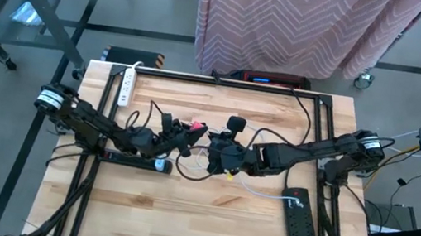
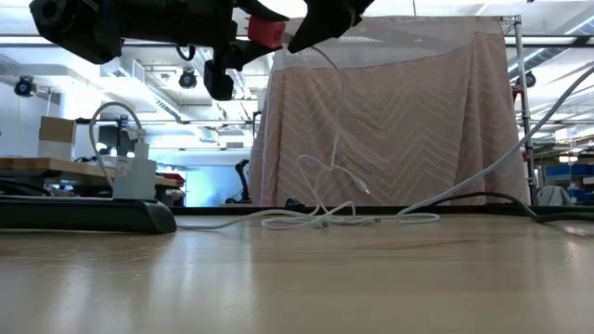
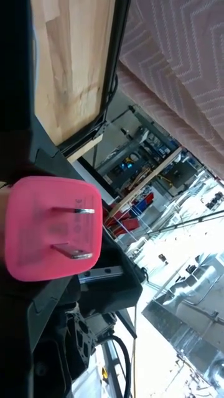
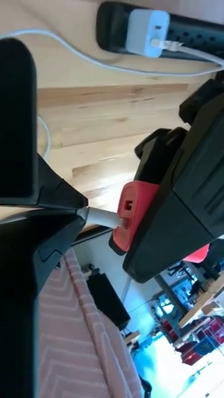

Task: Plug in charger cables
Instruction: Insert the white charger cable into the pink charger adapter

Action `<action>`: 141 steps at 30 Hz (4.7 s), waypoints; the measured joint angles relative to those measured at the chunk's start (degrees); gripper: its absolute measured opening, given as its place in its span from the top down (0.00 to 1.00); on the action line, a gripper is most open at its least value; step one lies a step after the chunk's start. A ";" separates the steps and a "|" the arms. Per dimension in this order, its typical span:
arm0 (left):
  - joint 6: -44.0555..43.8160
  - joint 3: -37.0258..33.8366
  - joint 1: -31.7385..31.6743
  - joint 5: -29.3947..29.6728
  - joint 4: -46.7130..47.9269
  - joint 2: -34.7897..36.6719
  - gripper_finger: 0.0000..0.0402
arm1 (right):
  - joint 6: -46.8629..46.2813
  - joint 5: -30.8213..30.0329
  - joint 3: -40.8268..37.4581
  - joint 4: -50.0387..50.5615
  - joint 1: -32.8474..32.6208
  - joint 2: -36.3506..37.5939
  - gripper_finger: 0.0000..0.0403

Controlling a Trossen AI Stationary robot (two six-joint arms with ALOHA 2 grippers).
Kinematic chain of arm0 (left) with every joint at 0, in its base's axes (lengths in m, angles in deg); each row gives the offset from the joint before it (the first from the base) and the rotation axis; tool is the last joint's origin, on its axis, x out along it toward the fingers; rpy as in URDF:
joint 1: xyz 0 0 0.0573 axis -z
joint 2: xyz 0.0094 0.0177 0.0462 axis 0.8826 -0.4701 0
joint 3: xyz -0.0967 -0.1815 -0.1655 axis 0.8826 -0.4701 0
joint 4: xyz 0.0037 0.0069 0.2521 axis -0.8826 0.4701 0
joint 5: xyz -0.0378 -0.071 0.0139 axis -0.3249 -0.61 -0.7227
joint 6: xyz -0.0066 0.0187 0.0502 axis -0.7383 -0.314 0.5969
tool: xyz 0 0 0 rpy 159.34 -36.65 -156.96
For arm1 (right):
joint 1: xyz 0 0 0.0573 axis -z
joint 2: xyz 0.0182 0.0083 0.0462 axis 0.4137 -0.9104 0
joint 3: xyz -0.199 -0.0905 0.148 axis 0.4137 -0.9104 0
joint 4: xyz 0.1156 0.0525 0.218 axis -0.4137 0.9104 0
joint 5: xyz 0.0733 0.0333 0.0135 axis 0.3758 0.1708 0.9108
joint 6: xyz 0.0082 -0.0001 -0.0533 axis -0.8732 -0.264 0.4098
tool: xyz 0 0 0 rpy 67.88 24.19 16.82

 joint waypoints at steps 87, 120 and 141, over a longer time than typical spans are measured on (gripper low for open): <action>15.93 -0.23 0.79 -11.38 28.95 17.95 0.37 | 3.41 -5.74 0.42 -3.23 -2.21 1.86 0.99; 13.25 -0.15 0.68 -14.40 26.49 15.76 0.67 | 10.82 2.54 0.22 -4.24 -2.35 1.71 0.84; 12.57 -0.06 0.50 -32.56 36.05 20.70 0.67 | 25.31 6.86 0.17 -4.68 -7.67 2.23 0.36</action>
